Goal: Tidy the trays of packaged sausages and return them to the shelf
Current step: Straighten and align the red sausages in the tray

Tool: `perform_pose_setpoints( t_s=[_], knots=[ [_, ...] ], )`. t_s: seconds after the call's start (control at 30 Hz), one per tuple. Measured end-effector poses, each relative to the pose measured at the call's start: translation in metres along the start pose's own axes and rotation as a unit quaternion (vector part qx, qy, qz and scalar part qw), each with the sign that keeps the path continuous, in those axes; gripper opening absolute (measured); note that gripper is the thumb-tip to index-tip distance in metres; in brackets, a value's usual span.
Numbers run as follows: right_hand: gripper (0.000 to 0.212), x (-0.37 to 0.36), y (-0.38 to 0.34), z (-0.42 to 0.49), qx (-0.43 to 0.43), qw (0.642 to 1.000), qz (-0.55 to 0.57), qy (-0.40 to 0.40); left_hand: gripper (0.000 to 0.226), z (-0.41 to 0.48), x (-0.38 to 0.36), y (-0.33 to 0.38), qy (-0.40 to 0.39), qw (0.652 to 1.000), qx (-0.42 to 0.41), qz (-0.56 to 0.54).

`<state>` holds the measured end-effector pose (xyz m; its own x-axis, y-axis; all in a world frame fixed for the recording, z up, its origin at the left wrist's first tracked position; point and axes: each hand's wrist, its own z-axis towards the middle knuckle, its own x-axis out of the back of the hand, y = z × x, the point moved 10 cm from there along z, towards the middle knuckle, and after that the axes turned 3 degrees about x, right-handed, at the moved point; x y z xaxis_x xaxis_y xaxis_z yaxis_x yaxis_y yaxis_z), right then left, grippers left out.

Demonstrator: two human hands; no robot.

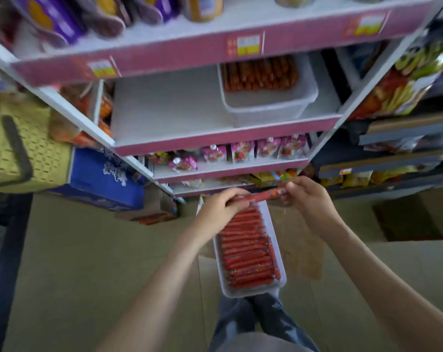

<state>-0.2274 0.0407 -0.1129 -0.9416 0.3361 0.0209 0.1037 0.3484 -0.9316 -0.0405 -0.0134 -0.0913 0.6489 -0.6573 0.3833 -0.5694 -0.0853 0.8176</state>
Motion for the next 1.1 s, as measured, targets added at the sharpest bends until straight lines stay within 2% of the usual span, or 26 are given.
perform_pose_setpoints(
  t_s=[0.07,0.13,0.2,0.47,0.53,0.57,0.63,0.7,0.77,0.87,0.93,1.1],
  knots=[
    [0.016,0.004,-0.041,-0.008,0.007,0.995,0.102,0.021,0.022,-0.02,0.034,0.041,0.044,0.991,-0.022,-0.123],
    [0.014,0.002,-0.08,-0.014,0.021,0.983,0.181,0.024,0.026,-0.041,0.066,0.074,0.103,0.955,-0.061,-0.27],
    [0.022,-0.005,-0.116,-0.02,0.044,0.977,0.209,0.015,0.022,-0.059,0.088,0.106,0.141,0.92,-0.109,-0.348],
    [0.024,-0.06,-0.226,-0.054,0.129,0.948,0.286,-0.052,0.012,-0.103,0.122,0.207,0.184,0.862,-0.251,-0.399],
    [0.026,-0.069,-0.24,-0.062,0.149,0.952,0.256,-0.07,0.012,-0.11,0.13,0.216,0.201,0.85,-0.278,-0.4],
    [0.025,-0.071,-0.246,-0.066,0.166,0.962,0.206,-0.073,0.01,-0.114,0.133,0.22,0.209,0.849,-0.288,-0.391],
    [0.017,-0.068,-0.256,-0.07,0.211,0.976,0.02,-0.051,0.007,-0.124,0.14,0.228,0.248,0.862,-0.313,-0.312],
    [0.003,-0.064,-0.273,-0.079,0.266,0.955,-0.128,-0.019,0.008,-0.135,0.145,0.237,0.319,0.876,-0.335,-0.134],
    [0.019,-0.066,-0.297,-0.097,0.336,0.933,-0.123,-0.024,0.004,-0.141,0.142,0.245,0.367,0.859,-0.356,0.016],
    [0.031,-0.073,-0.326,-0.131,0.428,0.897,-0.1,-0.039,0.022,-0.14,0.134,0.251,0.386,0.831,-0.383,0.119],
    [0.029,-0.076,-0.334,-0.144,0.469,0.873,-0.129,-0.029,0.026,-0.138,0.13,0.252,0.389,0.824,-0.385,0.146],
    [0.035,-0.073,-0.342,-0.161,0.517,0.838,-0.173,-0.004,0.029,-0.146,0.125,0.257,0.396,0.806,-0.409,0.158]
  ],
)
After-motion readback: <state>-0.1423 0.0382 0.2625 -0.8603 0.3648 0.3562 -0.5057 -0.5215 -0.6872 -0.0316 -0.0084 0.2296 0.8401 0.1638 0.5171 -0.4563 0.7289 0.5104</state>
